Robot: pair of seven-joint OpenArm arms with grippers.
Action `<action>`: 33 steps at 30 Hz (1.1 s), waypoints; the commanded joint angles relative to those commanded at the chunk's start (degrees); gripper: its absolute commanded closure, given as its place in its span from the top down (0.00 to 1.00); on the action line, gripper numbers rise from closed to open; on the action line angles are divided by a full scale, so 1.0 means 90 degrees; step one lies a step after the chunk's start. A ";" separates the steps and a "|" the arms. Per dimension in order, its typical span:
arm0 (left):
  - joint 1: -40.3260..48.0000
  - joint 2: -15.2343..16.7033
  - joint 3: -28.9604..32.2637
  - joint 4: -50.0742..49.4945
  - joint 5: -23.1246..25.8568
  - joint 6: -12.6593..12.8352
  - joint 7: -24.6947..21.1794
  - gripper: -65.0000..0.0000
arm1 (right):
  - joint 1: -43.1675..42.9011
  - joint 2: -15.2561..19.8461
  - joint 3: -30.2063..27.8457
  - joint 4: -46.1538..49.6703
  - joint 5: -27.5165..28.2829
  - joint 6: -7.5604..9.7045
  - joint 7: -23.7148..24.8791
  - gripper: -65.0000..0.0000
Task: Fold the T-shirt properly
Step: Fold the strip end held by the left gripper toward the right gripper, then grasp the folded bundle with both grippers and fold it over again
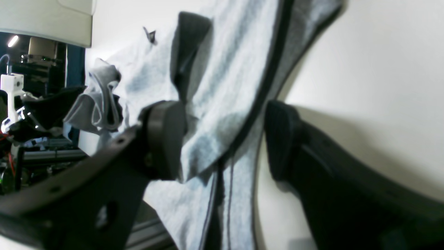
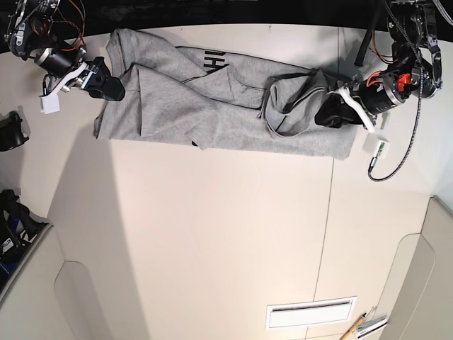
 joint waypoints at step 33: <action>-0.0146 0.0821 0.1321 0.0080 0.0029 0.0000 0.0012 0.27 | 0.0236 -0.0036 -0.1299 0.0010 -0.0291 0.0046 0.0328 0.49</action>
